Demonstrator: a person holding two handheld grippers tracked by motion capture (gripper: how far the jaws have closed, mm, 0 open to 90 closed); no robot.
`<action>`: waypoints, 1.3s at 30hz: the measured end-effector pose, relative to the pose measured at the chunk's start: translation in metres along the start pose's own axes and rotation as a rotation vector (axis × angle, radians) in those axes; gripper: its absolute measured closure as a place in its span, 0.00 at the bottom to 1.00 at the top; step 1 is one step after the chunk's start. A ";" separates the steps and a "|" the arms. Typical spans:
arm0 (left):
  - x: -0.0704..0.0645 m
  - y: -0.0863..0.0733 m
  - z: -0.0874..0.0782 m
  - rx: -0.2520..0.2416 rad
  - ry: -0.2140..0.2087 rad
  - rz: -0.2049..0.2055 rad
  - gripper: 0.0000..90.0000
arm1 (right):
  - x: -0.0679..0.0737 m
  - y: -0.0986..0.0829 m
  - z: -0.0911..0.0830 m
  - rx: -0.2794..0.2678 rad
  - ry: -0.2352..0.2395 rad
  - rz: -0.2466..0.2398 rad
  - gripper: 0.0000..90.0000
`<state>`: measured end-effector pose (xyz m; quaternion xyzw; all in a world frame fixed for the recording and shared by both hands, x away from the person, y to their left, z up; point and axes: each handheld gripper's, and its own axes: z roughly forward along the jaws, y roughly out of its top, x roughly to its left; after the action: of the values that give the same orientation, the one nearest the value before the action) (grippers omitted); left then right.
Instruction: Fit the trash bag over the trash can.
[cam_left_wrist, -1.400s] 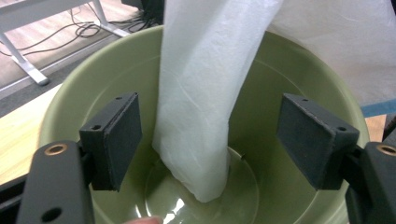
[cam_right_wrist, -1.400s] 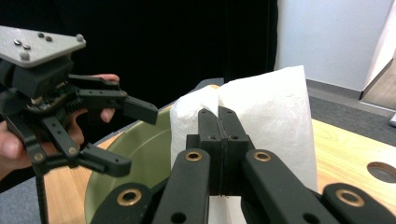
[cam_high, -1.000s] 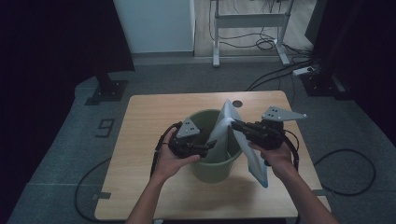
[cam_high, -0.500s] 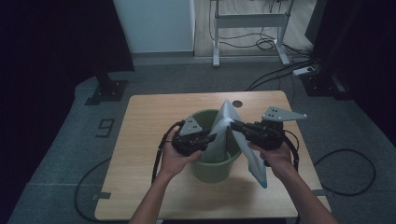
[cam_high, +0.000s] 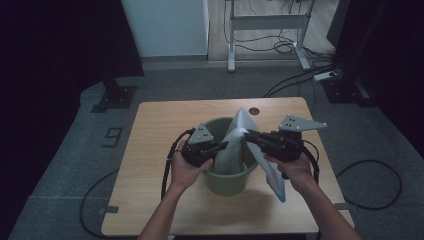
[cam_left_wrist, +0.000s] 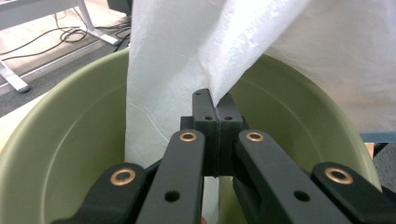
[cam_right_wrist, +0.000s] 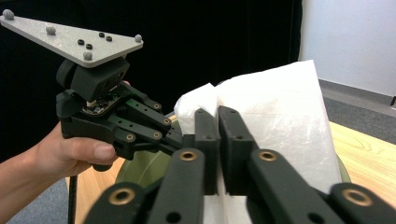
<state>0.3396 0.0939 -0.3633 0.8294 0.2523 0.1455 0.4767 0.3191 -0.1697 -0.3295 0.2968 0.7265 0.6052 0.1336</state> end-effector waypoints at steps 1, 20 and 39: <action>0.001 0.000 -0.001 -0.002 0.002 -0.008 1.00 | 0.000 0.000 0.000 0.000 0.000 0.000 0.89; 0.021 -0.006 -0.018 0.002 0.092 -0.127 1.00 | 0.018 -0.054 -0.026 0.028 -0.084 0.007 0.38; 0.026 -0.009 -0.018 0.015 0.105 -0.147 1.00 | 0.037 -0.130 -0.038 0.058 -0.194 0.024 0.27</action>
<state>0.3496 0.1249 -0.3622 0.8035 0.3384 0.1513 0.4658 0.2342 -0.1897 -0.4395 0.3665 0.7235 0.5541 0.1873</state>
